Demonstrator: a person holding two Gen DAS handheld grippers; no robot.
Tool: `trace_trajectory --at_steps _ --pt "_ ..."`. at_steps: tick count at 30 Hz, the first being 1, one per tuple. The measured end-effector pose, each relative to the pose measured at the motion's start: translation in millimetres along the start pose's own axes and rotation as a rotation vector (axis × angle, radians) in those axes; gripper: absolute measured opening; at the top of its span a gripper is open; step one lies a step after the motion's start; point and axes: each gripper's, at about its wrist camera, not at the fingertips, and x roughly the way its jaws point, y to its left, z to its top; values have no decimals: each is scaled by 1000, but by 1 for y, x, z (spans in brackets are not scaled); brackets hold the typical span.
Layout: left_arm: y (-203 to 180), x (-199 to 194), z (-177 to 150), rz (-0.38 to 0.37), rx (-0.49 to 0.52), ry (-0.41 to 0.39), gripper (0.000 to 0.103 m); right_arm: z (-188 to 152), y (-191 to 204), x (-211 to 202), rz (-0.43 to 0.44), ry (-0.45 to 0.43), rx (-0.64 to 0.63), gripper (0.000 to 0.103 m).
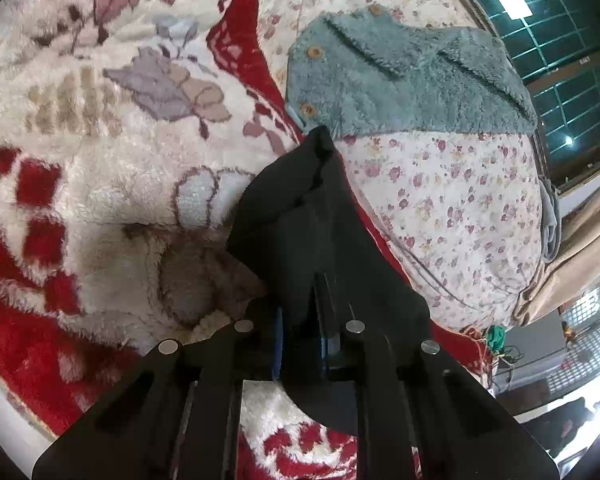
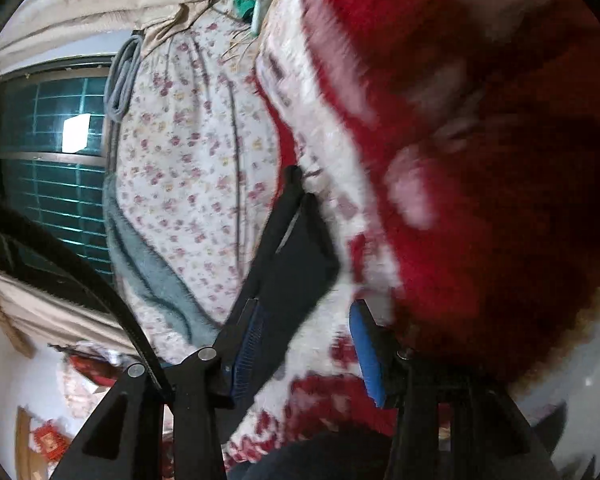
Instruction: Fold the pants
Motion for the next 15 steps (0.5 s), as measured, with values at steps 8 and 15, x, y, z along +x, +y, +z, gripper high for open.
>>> trace_trajectory --at_steps 8,15 --pt "8 -30 0 -109 -122 -55 10 15 12 46 -101 140 -30 43" --pt "26 -26 -6 -105 -192 -28 10 31 53 57 -181 135 -256 4"
